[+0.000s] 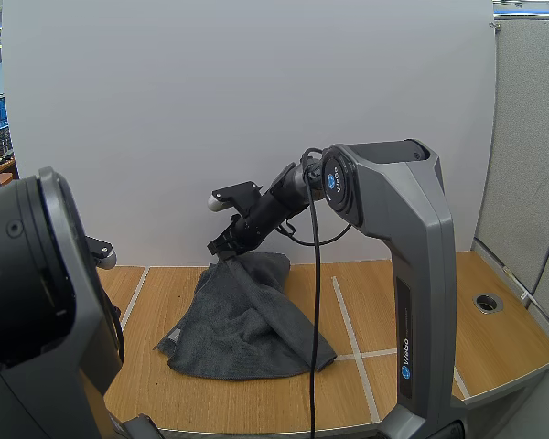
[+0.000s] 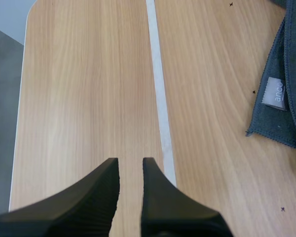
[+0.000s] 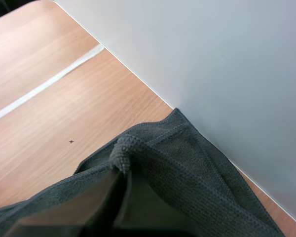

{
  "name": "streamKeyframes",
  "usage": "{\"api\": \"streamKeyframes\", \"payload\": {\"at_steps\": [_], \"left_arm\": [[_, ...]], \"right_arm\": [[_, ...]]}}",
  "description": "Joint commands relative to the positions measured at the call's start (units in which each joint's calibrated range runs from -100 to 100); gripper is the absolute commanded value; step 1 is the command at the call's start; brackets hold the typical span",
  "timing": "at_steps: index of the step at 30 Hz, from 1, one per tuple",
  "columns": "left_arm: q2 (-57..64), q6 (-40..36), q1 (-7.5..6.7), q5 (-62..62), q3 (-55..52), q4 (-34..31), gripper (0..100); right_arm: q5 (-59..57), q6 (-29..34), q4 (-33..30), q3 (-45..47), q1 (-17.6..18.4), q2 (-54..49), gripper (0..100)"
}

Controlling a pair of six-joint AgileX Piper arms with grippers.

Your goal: Fold the towel

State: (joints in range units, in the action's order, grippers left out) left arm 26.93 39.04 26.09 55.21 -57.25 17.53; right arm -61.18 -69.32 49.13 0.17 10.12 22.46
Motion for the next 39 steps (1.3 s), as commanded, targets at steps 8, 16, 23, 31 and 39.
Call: {"api": "streamKeyframes", "payload": {"at_steps": [8,16,23,31,39], "left_arm": [[0.6,1.0,0.27,1.2,0.0,4.9,29],[0.6,6.0,0.27,6.7,0.0,10.3,29],[0.6,9.9,0.27,10.9,0.0,12.6,29],[0.6,12.5,0.27,14.2,0.0,14.1,20],[0.6,14.0,0.27,13.4,0.0,15.6,20]], "right_arm": [[11.0,-0.3,1.4,-0.1,0.8,1.9,0],[9.3,-0.3,2.9,-0.1,0.8,1.8,77],[7.3,0.0,4.2,-0.1,0.8,0.2,100],[3.8,0.0,4.2,-0.1,0.6,-4.3,100],[-4.1,2.5,0.8,-0.1,-1.6,-10.3,88]]}}
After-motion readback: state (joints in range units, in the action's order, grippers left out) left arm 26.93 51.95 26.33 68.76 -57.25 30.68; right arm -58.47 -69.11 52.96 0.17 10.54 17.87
